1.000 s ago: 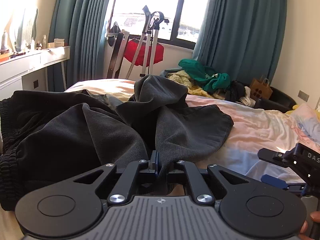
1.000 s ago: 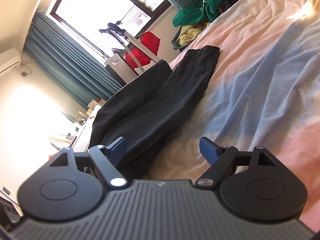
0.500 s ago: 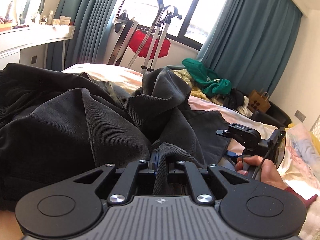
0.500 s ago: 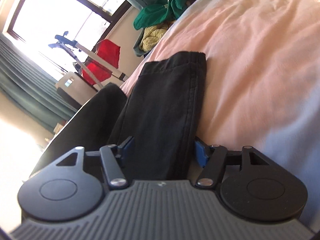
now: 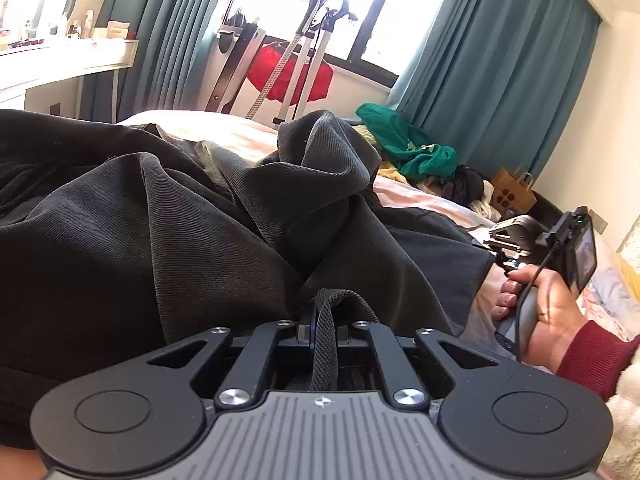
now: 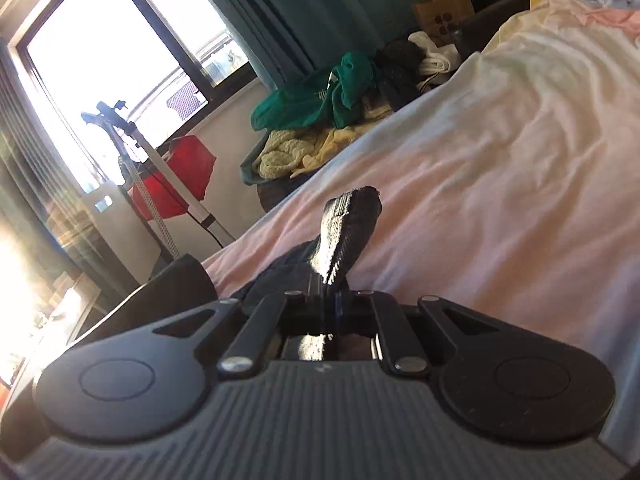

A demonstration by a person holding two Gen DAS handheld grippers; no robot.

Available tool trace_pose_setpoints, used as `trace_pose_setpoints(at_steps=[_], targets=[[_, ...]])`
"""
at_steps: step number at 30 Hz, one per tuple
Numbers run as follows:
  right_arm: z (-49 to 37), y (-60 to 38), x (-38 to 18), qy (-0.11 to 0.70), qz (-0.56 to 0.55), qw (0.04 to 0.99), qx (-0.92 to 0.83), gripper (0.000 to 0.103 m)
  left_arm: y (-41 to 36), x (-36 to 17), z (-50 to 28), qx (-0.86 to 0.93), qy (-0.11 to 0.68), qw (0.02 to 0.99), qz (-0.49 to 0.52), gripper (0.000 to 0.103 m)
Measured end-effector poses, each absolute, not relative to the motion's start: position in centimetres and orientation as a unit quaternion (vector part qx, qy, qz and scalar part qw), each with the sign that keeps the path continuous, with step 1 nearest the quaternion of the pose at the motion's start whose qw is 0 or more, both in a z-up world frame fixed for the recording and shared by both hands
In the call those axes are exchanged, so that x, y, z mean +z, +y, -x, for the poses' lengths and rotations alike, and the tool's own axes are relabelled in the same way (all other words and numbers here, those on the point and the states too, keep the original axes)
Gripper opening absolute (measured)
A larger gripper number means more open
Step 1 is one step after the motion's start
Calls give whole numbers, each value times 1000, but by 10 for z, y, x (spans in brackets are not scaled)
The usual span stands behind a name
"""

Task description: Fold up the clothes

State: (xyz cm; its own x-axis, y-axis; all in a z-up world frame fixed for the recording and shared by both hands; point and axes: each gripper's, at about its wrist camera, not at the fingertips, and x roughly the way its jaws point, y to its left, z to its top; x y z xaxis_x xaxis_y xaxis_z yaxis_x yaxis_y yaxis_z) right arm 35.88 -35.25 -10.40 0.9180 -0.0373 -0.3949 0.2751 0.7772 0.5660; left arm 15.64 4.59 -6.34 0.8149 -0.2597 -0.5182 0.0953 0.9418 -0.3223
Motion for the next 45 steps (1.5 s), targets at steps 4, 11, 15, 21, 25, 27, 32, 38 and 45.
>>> trace_pose_setpoints(at_steps=[4,11,15,21,25,27,32,38,45], targets=[[-302,-384,-70,146,-305,932,-132,8,41,-60,-146,-111,288,941,138,7],[-166,-448,-58,105,-343,902,-242,8,16,-57,-123,-167,290,935,115,7],[-127,-462,-80,140,-390,874,-254,8,-1,-64,-110,-177,301,933,84,8],[-106,-472,-118,177,-471,827,-252,10,-13,-79,-99,-160,322,932,43,15],[-94,-487,-143,171,-550,782,-238,12,-12,-79,-94,-153,326,933,30,28],[-93,-489,-149,177,-560,773,-239,20,-10,-77,-92,-149,331,931,31,41],[-93,-494,-162,181,-595,751,-222,45,8,-68,-79,-140,350,924,63,65],[-99,-489,-156,180,-574,770,-212,44,76,-53,-62,-99,383,892,220,90],[-96,-501,-161,153,-567,773,-238,39,185,-88,-55,30,380,790,481,90]])
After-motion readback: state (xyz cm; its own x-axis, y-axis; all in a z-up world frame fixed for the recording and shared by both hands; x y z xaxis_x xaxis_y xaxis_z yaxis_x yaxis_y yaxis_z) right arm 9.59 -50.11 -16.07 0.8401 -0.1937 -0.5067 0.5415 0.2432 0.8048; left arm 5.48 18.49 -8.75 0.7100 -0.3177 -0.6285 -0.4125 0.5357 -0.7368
